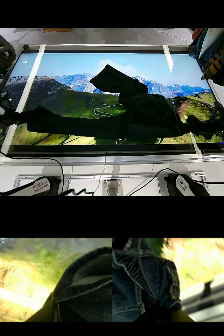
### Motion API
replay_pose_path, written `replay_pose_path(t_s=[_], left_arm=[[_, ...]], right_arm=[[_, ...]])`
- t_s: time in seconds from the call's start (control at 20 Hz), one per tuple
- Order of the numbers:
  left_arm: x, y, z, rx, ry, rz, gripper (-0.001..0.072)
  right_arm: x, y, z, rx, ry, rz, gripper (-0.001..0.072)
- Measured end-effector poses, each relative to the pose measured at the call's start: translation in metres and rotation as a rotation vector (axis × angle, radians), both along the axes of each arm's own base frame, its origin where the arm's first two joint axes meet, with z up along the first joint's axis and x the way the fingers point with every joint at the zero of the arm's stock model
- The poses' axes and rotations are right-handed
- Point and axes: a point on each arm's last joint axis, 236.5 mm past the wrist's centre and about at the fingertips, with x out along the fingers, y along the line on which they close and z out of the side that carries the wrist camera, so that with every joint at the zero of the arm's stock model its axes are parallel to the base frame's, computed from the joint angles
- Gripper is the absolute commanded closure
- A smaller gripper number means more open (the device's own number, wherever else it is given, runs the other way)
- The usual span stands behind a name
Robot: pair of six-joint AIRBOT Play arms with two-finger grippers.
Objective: Fold the clothes and pants, and hang the long-sleeved shirts on hangers.
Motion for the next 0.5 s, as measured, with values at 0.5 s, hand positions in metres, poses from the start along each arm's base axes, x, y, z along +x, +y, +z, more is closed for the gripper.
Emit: replay_pose_path(t_s=[0.5], left_arm=[[-0.028,0.033,0.011,0.123,0.076,-0.052,0.0116]], right_arm=[[-0.019,0.000,-0.005,-0.011,0.065,0.010,0.0647]])
